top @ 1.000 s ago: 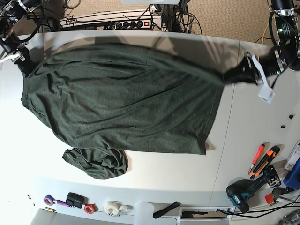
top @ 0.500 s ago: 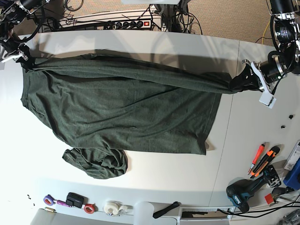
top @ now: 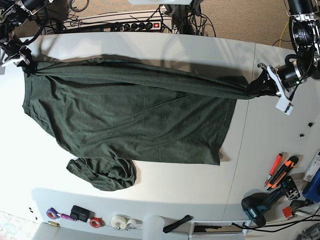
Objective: Layout the t-shirt on the table in an organized manner, then fold the t-shirt properly
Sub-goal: 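Lift the shirt edge with both grippers and stretch it taut, then open the left gripper and release the shirt corner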
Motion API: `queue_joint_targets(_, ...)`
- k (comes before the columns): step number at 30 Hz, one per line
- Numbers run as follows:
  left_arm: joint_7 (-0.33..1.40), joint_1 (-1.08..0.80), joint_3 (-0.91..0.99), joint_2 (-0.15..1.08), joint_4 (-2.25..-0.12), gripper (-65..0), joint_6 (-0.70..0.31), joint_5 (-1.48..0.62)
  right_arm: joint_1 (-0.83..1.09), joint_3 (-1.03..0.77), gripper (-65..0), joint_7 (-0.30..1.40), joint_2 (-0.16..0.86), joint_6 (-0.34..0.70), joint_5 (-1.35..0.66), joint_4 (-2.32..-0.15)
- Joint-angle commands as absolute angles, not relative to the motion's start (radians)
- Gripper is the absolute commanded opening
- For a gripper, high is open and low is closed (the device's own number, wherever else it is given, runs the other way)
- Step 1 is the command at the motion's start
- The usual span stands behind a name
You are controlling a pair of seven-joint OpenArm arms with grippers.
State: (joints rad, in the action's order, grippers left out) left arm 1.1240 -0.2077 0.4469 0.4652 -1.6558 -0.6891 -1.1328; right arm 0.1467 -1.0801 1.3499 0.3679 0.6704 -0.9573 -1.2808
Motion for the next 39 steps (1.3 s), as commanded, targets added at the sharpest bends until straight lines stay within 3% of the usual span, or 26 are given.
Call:
queue_joint_targets(1,1.098,-0.2,0.454,0.482,-1.67,-51.9,-0.693,-1.147,0.141,-1.087,-58.0,1.33,0.399,0.665,-0.975,-1.295)
queue_joint_targets(3,1.09,-0.2,0.454,0.482,-1.67,-39.6,-0.692,-1.133,0.141,-1.087,-45.1,1.329,0.399,0.665,-0.975,-1.295)
queue_joint_targets(4,1.082,-0.2,0.454,0.482,-1.67,-38.3,-0.691,-1.12,0.141,-1.087,-42.5,1.327,0.399,0.665,-0.975,-1.295)
queue_joint_targets(15,1.072,-0.199,0.454,0.482,-1.67,-38.3,-0.67,-1.1,0.141,-1.087,-41.6,1.324,0.4,0.677,-1.045,-1.295)
queue_joint_targets(19,1.072,-0.199,0.454,0.482,-1.67,-38.3,-0.67,-1.1,0.142,-1.087,-33.4,1.396,0.417,0.688,-1.089,-1.295)
queue_joint_targets(39,1.072,-0.199,0.454,0.484,-1.67,-38.5,-0.67,-1.126,0.218,-1.092,-33.4,1.396,0.646,0.698,-1.093,-1.296)
